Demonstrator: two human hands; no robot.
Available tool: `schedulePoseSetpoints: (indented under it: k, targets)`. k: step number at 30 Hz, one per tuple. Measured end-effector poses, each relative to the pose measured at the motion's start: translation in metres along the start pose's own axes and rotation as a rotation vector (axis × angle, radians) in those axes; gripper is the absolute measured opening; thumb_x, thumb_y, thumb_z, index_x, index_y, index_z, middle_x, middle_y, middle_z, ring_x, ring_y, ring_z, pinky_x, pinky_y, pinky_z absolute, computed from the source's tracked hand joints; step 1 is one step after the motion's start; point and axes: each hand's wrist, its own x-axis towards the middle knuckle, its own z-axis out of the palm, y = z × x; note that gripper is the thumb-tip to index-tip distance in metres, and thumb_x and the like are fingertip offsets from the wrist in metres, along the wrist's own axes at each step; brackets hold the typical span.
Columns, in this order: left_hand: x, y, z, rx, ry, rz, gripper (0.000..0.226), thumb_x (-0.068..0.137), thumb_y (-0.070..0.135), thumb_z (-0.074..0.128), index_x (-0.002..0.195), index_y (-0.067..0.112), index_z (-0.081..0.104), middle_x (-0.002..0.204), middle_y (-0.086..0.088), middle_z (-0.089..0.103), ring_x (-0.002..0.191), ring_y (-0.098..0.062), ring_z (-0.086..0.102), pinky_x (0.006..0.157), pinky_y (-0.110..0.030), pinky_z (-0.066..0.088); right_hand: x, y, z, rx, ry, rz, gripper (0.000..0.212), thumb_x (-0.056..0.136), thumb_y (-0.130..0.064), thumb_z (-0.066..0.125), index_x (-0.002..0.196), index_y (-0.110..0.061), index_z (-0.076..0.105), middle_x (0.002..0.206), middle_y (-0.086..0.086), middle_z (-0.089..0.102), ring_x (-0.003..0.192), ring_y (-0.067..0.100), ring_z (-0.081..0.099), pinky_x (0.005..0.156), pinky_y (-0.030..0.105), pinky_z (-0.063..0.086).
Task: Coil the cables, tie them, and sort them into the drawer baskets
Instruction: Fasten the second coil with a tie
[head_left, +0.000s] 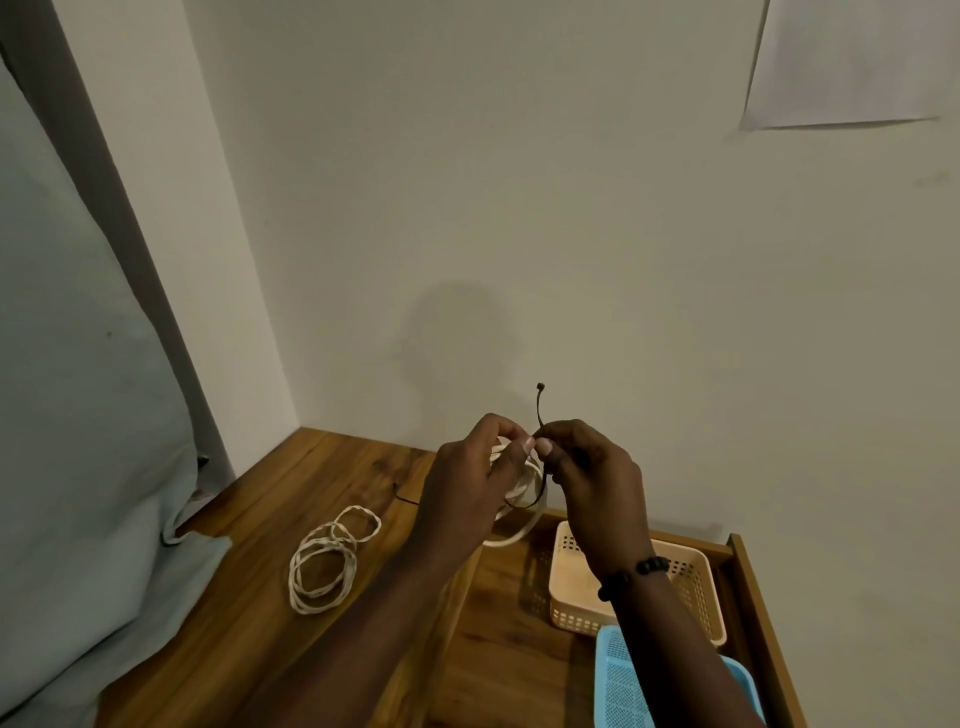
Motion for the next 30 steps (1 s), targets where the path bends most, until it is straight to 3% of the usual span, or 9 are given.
schedulePoseSetpoints:
  k: [4, 9, 12, 17, 22, 25, 30]
  targets:
    - [0.0, 0.003, -0.002, -0.01, 0.024, 0.009, 0.016, 0.094, 0.041, 0.057, 0.103, 0.029, 0.06, 0.092, 0.008, 0.071, 0.082, -0.006, 0.067, 0.063, -0.013, 0.056, -0.001, -0.002, -0.002, 0.121, -0.001, 0.043, 0.012, 0.093, -0.021, 0.062, 0.098, -0.02, 0.073, 0.088, -0.009, 0.072, 0.082, 0.004, 0.065, 0.07, 0.018, 0.053]
    - [-0.001, 0.005, -0.006, -0.086, 0.075, -0.05, 0.008, 0.093, 0.032, 0.06, 0.1, 0.028, 0.061, 0.085, 0.01, 0.069, 0.077, 0.006, 0.065, 0.059, -0.004, 0.047, 0.004, -0.015, -0.011, 0.668, 0.134, 0.237, 0.02, 0.098, -0.016, 0.053, 0.111, -0.007, 0.066, 0.097, 0.012, 0.072, 0.09, 0.023, 0.071, 0.081, 0.035, 0.059]
    - [-0.002, 0.002, -0.008, -0.12, 0.133, -0.079, 0.008, 0.092, 0.031, 0.062, 0.098, 0.027, 0.062, 0.085, 0.009, 0.07, 0.076, -0.002, 0.067, 0.056, -0.006, 0.047, 0.013, -0.021, -0.022, 0.834, 0.151, 0.257, 0.026, 0.102, -0.014, 0.045, 0.122, -0.007, 0.059, 0.089, 0.011, 0.068, 0.083, 0.025, 0.068, 0.078, 0.039, 0.058]
    - [-0.002, 0.0, -0.008, -0.123, 0.175, -0.077, 0.008, 0.091, 0.029, 0.064, 0.097, 0.025, 0.063, 0.089, 0.005, 0.072, 0.081, -0.011, 0.069, 0.06, -0.005, 0.049, 0.017, -0.027, -0.026, 0.678, 0.243, 0.147, 0.026, 0.102, -0.021, 0.045, 0.118, -0.011, 0.064, 0.078, 0.005, 0.061, 0.063, 0.015, 0.058, 0.061, 0.03, 0.054]
    - [-0.002, 0.007, -0.006, -0.118, 0.251, -0.089, 0.01, 0.091, 0.027, 0.065, 0.099, 0.021, 0.065, 0.093, 0.006, 0.071, 0.081, -0.008, 0.065, 0.06, -0.001, 0.046, 0.001, -0.029, -0.009, 0.416, 0.124, 0.081, 0.02, 0.099, -0.024, 0.053, 0.109, -0.016, 0.068, 0.079, 0.006, 0.071, 0.052, 0.014, 0.053, 0.051, 0.024, 0.049]
    - [0.0, 0.01, -0.009, -0.123, 0.285, -0.078, 0.011, 0.091, 0.026, 0.064, 0.098, 0.019, 0.066, 0.091, 0.007, 0.07, 0.08, -0.002, 0.065, 0.061, -0.002, 0.047, -0.009, -0.029, 0.002, 0.462, 0.068, 0.127, 0.014, 0.097, -0.02, 0.055, 0.106, -0.015, 0.065, 0.082, 0.007, 0.073, 0.056, 0.016, 0.057, 0.054, 0.023, 0.05]
    - [0.0, 0.006, -0.013, -0.118, 0.308, -0.071, 0.01, 0.091, 0.027, 0.064, 0.098, 0.02, 0.066, 0.086, 0.015, 0.066, 0.081, 0.009, 0.064, 0.061, -0.005, 0.048, -0.013, -0.029, 0.011, 0.486, 0.085, 0.176, 0.01, 0.094, -0.013, 0.059, 0.096, -0.014, 0.069, 0.09, 0.001, 0.069, 0.082, 0.02, 0.062, 0.064, 0.023, 0.053]
